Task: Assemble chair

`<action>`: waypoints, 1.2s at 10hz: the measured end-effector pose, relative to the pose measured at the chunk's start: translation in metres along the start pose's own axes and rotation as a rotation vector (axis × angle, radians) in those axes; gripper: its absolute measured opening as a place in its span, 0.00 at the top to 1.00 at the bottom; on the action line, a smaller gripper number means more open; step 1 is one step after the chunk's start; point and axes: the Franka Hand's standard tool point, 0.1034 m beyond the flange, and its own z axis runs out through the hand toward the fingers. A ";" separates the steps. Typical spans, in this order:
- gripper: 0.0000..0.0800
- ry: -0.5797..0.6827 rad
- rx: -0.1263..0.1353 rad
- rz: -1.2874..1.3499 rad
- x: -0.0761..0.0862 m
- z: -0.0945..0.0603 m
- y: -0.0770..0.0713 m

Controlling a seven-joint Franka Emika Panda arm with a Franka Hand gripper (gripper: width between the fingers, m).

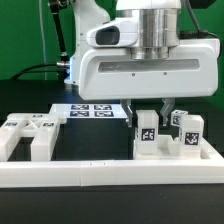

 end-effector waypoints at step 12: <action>0.64 -0.010 0.017 1.181 -0.002 0.003 -0.005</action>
Offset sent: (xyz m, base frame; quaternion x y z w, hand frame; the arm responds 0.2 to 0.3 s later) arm -0.0049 -0.0053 0.0011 -0.0064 0.0016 0.2579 0.9661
